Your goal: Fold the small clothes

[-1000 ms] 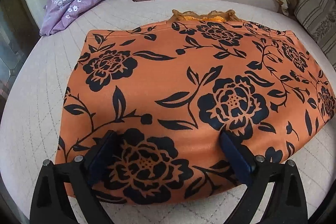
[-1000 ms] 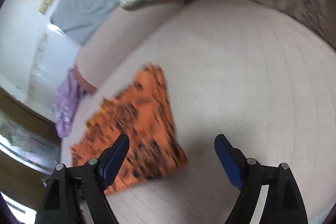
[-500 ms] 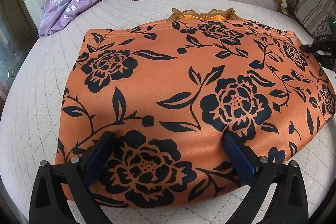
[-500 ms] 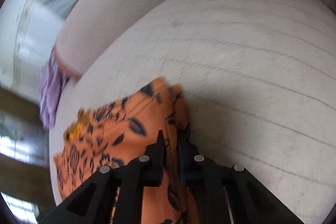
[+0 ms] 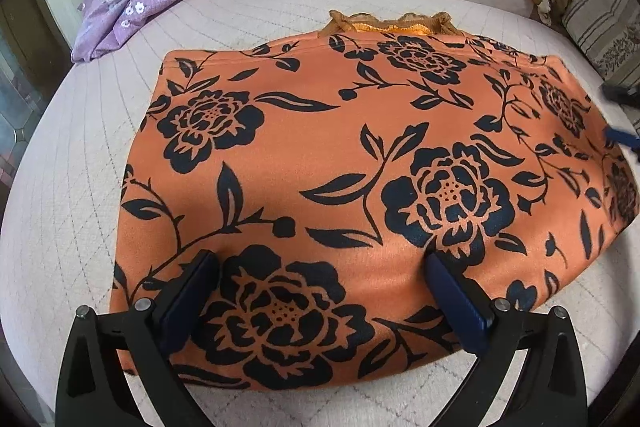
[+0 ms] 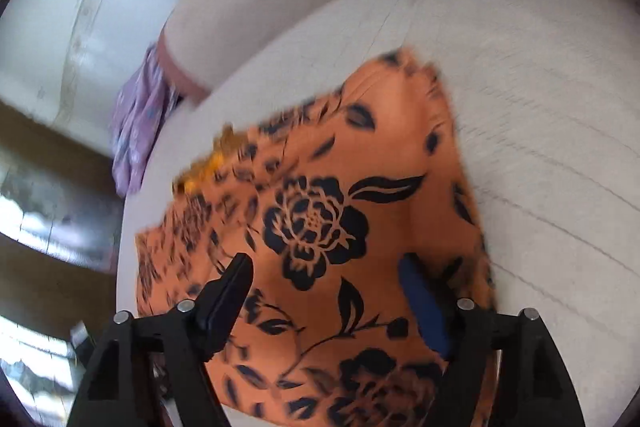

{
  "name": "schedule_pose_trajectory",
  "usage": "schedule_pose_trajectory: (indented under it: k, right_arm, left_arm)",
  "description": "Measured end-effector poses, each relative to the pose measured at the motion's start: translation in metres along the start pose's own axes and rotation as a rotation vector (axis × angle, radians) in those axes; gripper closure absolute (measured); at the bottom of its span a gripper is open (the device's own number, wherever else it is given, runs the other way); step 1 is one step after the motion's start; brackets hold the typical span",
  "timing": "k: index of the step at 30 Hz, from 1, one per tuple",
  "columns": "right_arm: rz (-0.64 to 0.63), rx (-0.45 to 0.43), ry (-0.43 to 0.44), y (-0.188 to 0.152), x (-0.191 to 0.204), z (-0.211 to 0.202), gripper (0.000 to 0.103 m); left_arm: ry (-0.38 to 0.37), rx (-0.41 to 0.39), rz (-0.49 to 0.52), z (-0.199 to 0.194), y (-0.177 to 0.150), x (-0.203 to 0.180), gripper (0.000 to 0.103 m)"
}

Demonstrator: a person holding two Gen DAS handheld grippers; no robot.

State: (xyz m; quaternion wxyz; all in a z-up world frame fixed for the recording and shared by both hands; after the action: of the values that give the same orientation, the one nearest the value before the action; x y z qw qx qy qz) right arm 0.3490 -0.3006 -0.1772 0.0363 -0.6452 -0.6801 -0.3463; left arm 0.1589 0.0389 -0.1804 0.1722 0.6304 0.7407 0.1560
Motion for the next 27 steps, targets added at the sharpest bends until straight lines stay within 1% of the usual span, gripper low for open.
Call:
schedule_pose_trajectory:
  k: [2,3,4,5,6,7,8,9,10,11,12,13,14,15,16,17,18,19,21,23,25,27]
  right_arm:
    - [-0.082,-0.076,0.023,0.003,0.024,-0.023,0.023]
    - [-0.106,-0.099,0.06,-0.003,0.039,-0.032,0.022]
    - [-0.12,-0.1,0.097,-0.011,0.047,-0.034,0.018]
    - [-0.136,-0.065,0.134,-0.023,0.051,-0.026,0.017]
    - [-0.134,0.002,0.11,-0.033,0.047,-0.011,0.017]
    - [-0.102,0.094,0.061,-0.045,0.032,0.008,0.018]
    - [-0.062,0.15,0.041,-0.055,0.024,0.02,0.02]
    - [-0.049,0.092,0.052,-0.058,0.02,0.015,0.021]
    - [-0.047,0.046,0.048,-0.056,0.025,0.002,0.021]
    - [-0.046,0.033,0.038,-0.054,0.03,-0.005,0.021]
    - [-0.064,0.005,0.043,-0.051,0.038,-0.011,0.021]
    - [-0.082,-0.017,0.053,-0.051,0.044,-0.016,0.02]
    - [-0.109,-0.04,0.073,-0.051,0.05,-0.02,0.019]
    - [-0.115,-0.025,0.076,-0.056,0.049,-0.016,0.016]
    - [-0.112,0.005,0.062,-0.06,0.049,-0.006,0.016]
    - [-0.088,0.089,0.017,-0.068,0.036,0.012,0.016]
    - [-0.082,0.079,0.034,-0.072,0.029,0.012,0.016]
    - [-0.078,0.041,0.043,-0.071,0.03,0.006,0.016]
    - [-0.062,0.044,0.044,-0.068,0.031,0.0,0.016]
    - [-0.07,0.053,0.032,-0.066,0.032,-0.001,0.016]
    - [-0.09,0.057,0.03,-0.066,0.033,0.0,0.016]
    - [-0.099,0.059,0.034,-0.07,0.03,0.002,0.016]
  left_arm:
    - [0.003,0.004,-0.012,-0.002,0.0,0.002,0.0]
    - [0.002,-0.001,-0.022,-0.005,0.0,0.003,0.0]
    - [-0.001,-0.007,-0.031,-0.009,-0.002,0.004,0.0]
    - [-0.002,-0.009,-0.034,-0.011,-0.003,0.005,0.0]
    - [-0.003,-0.013,-0.036,-0.015,-0.004,0.006,0.0]
    - [-0.005,-0.021,-0.036,-0.02,-0.005,0.007,0.0]
    - [-0.006,-0.029,-0.035,-0.025,-0.005,0.01,0.0]
    - [-0.005,-0.045,-0.033,-0.032,-0.007,0.014,0.0]
    - [0.0,-0.072,-0.036,-0.04,-0.008,0.02,0.0]
    - [0.007,-0.104,-0.05,-0.047,-0.009,0.03,0.0]
    - [0.018,-0.117,-0.067,-0.049,-0.011,0.04,0.0]
    - [0.041,-0.109,-0.088,-0.047,-0.013,0.05,0.0]
    - [0.08,-0.081,-0.113,-0.04,-0.016,0.062,0.002]
    - [0.15,0.01,-0.16,-0.02,-0.026,0.083,0.004]
    - [0.095,0.048,-0.221,-0.012,-0.032,0.094,0.004]
    - [0.045,0.041,-0.272,-0.014,-0.033,0.103,0.004]
    - [0.053,0.038,-0.266,-0.021,-0.031,0.104,0.005]
    - [0.065,0.025,-0.249,-0.029,-0.028,0.102,0.007]
    - [0.065,-0.032,-0.233,-0.045,-0.015,0.1,0.007]
    - [0.041,-0.071,-0.259,-0.056,0.004,0.102,0.007]
    - [0.034,-0.086,-0.267,-0.055,0.026,0.105,0.007]
    - [0.059,-0.067,-0.243,-0.04,0.049,0.105,0.007]
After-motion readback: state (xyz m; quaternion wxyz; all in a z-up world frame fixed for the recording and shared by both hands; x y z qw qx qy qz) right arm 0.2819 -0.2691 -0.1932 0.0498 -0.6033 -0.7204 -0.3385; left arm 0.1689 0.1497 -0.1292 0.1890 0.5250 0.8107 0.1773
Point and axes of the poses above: each gripper's, at about its wrist camera, not at the fingertips, and z roughly the way its jaws point, x to its left, y to its top, the point moved 4 cm from there along z, roughly the way its jaws point, and after that the axes turned 13 degrees about -z, right-handed, at the moved point
